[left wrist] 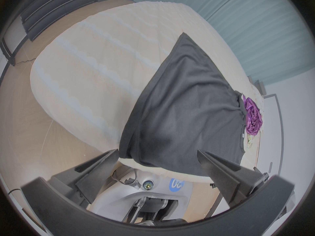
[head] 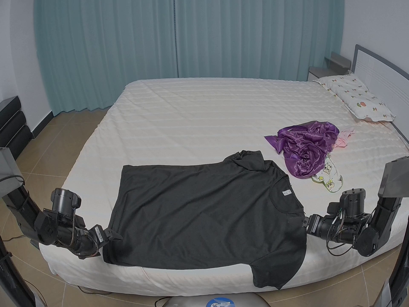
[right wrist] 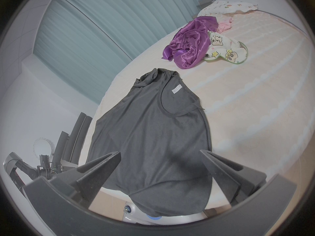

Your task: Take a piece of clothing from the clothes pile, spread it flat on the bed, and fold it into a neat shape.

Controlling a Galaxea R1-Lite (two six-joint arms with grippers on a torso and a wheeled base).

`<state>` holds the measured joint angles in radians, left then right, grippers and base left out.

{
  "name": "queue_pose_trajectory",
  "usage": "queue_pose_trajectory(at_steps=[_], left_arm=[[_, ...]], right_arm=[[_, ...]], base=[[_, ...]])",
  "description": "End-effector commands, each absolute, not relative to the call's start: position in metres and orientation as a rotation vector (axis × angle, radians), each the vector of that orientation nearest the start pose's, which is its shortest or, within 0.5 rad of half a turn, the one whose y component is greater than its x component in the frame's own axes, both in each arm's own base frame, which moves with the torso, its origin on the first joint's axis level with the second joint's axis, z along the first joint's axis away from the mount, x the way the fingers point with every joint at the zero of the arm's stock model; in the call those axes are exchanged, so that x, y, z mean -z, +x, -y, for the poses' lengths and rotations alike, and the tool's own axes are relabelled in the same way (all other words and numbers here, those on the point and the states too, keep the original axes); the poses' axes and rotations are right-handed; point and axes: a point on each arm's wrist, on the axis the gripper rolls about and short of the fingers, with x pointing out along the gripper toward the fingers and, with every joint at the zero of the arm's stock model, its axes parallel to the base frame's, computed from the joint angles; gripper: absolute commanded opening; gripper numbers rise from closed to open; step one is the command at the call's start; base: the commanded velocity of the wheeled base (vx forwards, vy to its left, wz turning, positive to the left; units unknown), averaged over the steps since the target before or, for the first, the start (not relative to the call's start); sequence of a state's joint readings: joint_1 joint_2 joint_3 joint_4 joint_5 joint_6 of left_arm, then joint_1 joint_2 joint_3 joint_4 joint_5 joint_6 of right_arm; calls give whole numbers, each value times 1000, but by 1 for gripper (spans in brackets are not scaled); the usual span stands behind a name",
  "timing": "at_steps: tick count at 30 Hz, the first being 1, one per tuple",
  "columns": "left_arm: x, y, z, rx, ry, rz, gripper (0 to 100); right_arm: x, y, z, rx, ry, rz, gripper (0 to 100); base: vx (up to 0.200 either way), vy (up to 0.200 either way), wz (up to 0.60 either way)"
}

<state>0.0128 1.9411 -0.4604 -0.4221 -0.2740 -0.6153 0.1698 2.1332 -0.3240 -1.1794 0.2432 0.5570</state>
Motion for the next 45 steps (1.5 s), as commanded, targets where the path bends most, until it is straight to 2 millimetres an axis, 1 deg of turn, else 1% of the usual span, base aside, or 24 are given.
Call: queue_pose_trajectory(at_steps=[1, 4, 8, 13, 21, 25, 26, 28, 31, 32, 33, 34, 35, 36, 37, 41, 45], left_arm=[[-26, 252, 0, -103, -717, -1081, 100], [-26, 253, -6, -114, -733, -1071, 100], [-27, 254, -11, -107, -760, -1068, 100], [-27, 253, -11, -106, -761, -1070, 100], [-24, 256, -10, -119, -785, -1076, 100], [-26, 257, -6, -117, -796, -1074, 100], [-26, 257, -6, -117, -796, -1074, 100], [-29, 258, -3, -126, -830, -1067, 100], [-30, 261, 1, -131, -859, -1066, 100], [-30, 261, 1, -131, -861, -1067, 100], [-30, 261, 3, -129, -863, -1071, 100], [-30, 261, 4, -128, -862, -1072, 100], [-30, 261, 5, -124, -861, -1074, 100], [-30, 261, 5, -124, -861, -1074, 100], [-29, 261, 5, -125, -860, -1077, 100], [-27, 261, 5, -125, -861, -1082, 100], [-25, 262, 5, -129, -870, -1090, 100]], right_arm=[[-8, 282, -55, -220, 554, -722, 100], [-9, 285, -56, -223, 553, -720, 100], [-9, 287, -57, -224, 552, -716, 100], [-10, 287, -58, -229, 553, -713, 100], [-11, 291, -59, -232, 558, -701, 100], [-18, 303, -63, -217, 663, -672, 100], [-18, 303, -63, -217, 663, -672, 100], [-24, 315, -70, -214, 738, -651, 100], [-26, 331, -72, -195, 759, -638, 100], [-26, 332, -73, -193, 758, -635, 100], [-26, 343, -74, -170, 758, -628, 100], [-25, 348, -75, -155, 760, -627, 100], [-25, 358, -77, -133, 772, -618, 100], [-25, 358, -77, -133, 772, -618, 100], [-23, 374, -83, -111, 800, -605, 100], [-18, 398, -98, -94, 816, -603, 100], [-15, 422, -107, -94, 815, -611, 100]], base=[[0, 0, 0], [0, 0, 0], [0, 200, 0], [0, 200, 0], [0, 0, 0], [0, 0, 0], [200, 0, 0], [200, 0, 0], [200, 0, 0], [0, 0, 0], [0, 0, 0], [0, 0, 0], [0, 0, 0], [0, 0, 0], [0, 0, 0], [0, 0, 0], [0, 0, 0]])
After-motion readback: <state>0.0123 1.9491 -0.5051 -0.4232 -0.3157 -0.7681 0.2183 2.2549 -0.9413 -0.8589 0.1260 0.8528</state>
